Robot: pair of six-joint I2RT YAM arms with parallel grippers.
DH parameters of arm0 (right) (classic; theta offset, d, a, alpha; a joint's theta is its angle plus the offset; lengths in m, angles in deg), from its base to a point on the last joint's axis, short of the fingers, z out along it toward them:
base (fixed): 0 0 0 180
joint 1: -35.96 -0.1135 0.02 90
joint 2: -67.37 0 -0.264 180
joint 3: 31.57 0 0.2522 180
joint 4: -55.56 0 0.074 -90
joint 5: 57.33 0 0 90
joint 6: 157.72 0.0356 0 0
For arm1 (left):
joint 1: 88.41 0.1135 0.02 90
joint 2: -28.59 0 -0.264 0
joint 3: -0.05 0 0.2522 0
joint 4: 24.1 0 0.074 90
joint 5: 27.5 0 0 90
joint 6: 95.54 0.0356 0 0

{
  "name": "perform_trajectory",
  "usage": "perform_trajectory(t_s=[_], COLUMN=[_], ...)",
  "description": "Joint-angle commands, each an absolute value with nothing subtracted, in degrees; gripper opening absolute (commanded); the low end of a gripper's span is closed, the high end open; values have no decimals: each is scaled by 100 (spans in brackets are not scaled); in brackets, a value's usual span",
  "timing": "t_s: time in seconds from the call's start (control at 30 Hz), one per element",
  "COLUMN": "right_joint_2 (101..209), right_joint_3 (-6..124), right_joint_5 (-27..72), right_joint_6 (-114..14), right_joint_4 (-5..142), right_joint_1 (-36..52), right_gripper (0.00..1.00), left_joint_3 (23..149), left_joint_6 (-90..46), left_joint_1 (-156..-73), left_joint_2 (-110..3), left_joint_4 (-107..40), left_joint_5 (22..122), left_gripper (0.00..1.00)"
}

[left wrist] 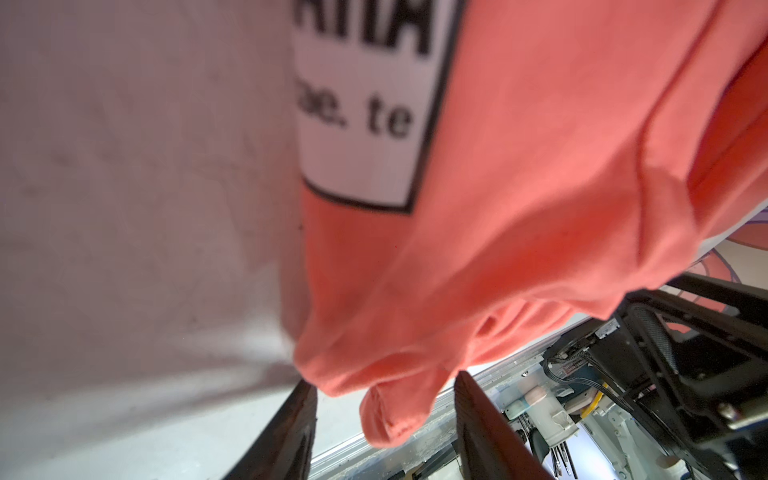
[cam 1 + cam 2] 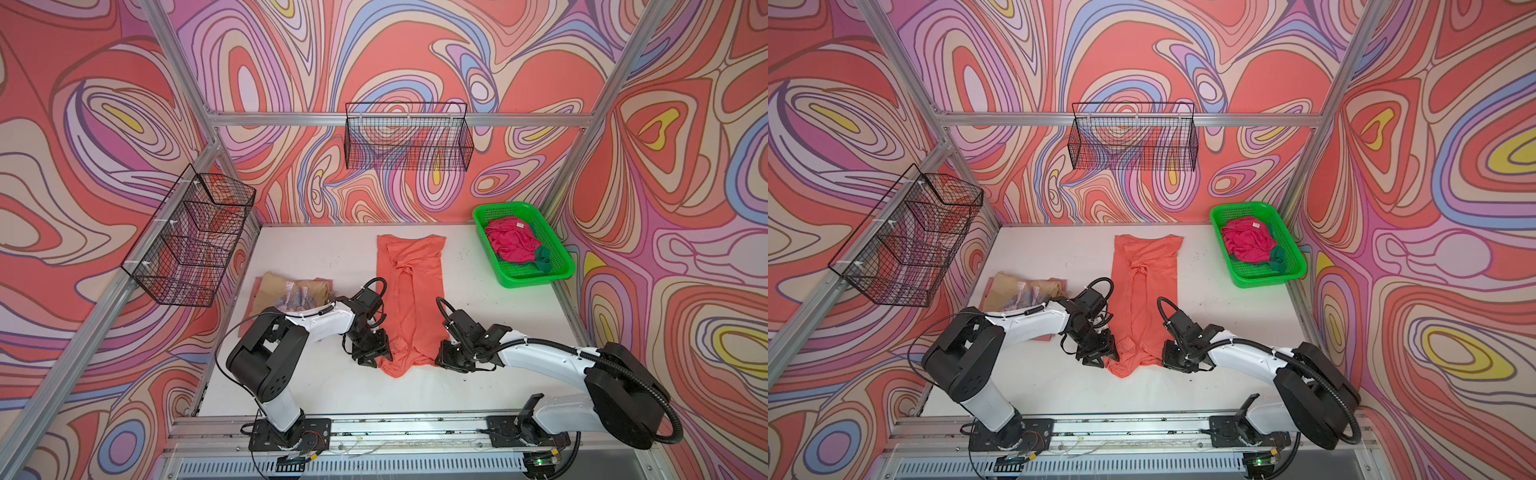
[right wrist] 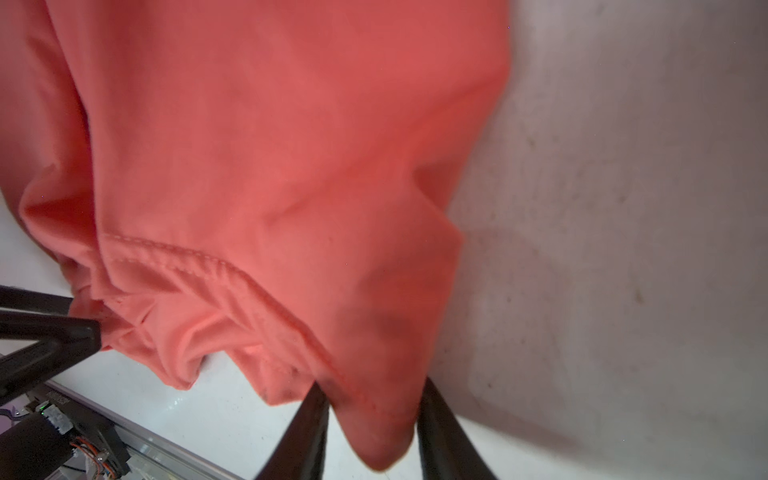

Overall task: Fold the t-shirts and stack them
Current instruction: 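Lift the near end of the coral strip with both grippers, then fold the held end away from the robot over the strip with both grippers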

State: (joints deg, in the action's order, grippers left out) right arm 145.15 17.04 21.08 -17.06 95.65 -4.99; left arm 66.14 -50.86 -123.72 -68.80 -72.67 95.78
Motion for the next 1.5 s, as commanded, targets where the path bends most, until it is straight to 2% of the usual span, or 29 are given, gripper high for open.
perform_trajectory(t_s=[0.0, 0.3, 0.4, 0.57, 1.03, 1.27, 1.47], right_joint_2=[14578, 14360, 14239, 14010, 13758, 13986, 14699], right_joint_3=[1603, 1734, 1803, 1954, 2699, 3385, 4291], right_joint_5=[2143, 2204, 2212, 2290, 2554, 2333, 2028], right_joint_6=[-1684, -1777, -1806, -1840, -2119, -2731, -3298], right_joint_4=[9540, 9790, 9873, 10097, 10748, 10845, 10814], right_joint_1=[-491, -491, -492, -491, -406, 375, 935], right_gripper=[29, 5, 0, 0, 0, 0, 0], left_joint_3=[6504, 6649, 6692, 6748, 7387, 8214, 9241], left_joint_6=[-5081, -5037, -5084, -5184, -5070, -4798, -4519], left_joint_1=[-12418, -12418, -12418, -12434, -12315, -11954, -11715], left_joint_2=[-7200, -7053, -6906, -6514, -5935, -6249, -7020], left_joint_4=[-7152, -7270, -7308, -7448, -8312, -8587, -8821], left_joint_5=[9119, 9107, 9158, 9273, 9137, 9124, 9147], left_gripper=[45, 23, 14, 0, 0, 0, 0])
